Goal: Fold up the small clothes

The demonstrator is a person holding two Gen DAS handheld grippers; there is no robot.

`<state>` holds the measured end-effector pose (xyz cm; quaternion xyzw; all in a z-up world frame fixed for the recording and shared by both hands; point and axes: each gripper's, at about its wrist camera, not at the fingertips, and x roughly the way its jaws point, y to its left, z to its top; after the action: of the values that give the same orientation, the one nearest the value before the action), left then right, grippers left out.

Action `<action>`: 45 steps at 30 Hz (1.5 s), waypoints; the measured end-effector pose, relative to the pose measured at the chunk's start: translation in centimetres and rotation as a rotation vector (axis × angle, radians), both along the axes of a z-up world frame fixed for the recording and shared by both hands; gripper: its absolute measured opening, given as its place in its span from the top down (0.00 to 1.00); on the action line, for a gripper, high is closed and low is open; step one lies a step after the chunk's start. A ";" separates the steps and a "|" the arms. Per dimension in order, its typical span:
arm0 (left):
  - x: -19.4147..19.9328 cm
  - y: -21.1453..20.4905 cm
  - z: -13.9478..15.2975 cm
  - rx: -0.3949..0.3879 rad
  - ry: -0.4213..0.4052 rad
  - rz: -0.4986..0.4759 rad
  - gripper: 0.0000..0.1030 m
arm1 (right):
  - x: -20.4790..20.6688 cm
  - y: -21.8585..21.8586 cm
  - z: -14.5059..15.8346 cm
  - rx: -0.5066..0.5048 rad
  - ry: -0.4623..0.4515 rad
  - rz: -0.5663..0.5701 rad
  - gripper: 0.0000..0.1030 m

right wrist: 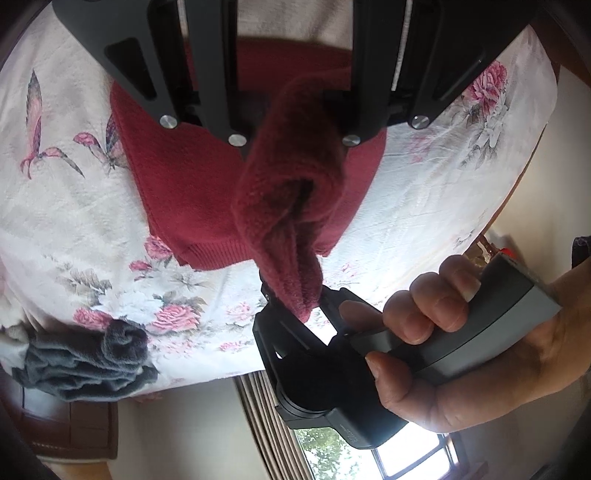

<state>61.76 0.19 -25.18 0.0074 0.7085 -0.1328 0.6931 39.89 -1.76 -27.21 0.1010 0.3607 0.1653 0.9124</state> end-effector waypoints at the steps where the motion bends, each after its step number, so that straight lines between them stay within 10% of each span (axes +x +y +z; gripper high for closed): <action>1: 0.1 -0.3 -0.2 0.005 0.000 -0.002 0.83 | 0.1 -0.1 -0.1 -0.001 0.002 -0.001 0.85; 45: -1.5 -10.5 -5.7 0.270 -0.068 0.011 0.80 | 1.6 -9.0 -6.5 0.347 0.365 0.138 0.81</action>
<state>60.25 -10.32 -30.90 0.1012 0.6961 -0.0318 0.7100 41.46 -10.74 -33.73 0.2592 0.4914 0.2654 0.7880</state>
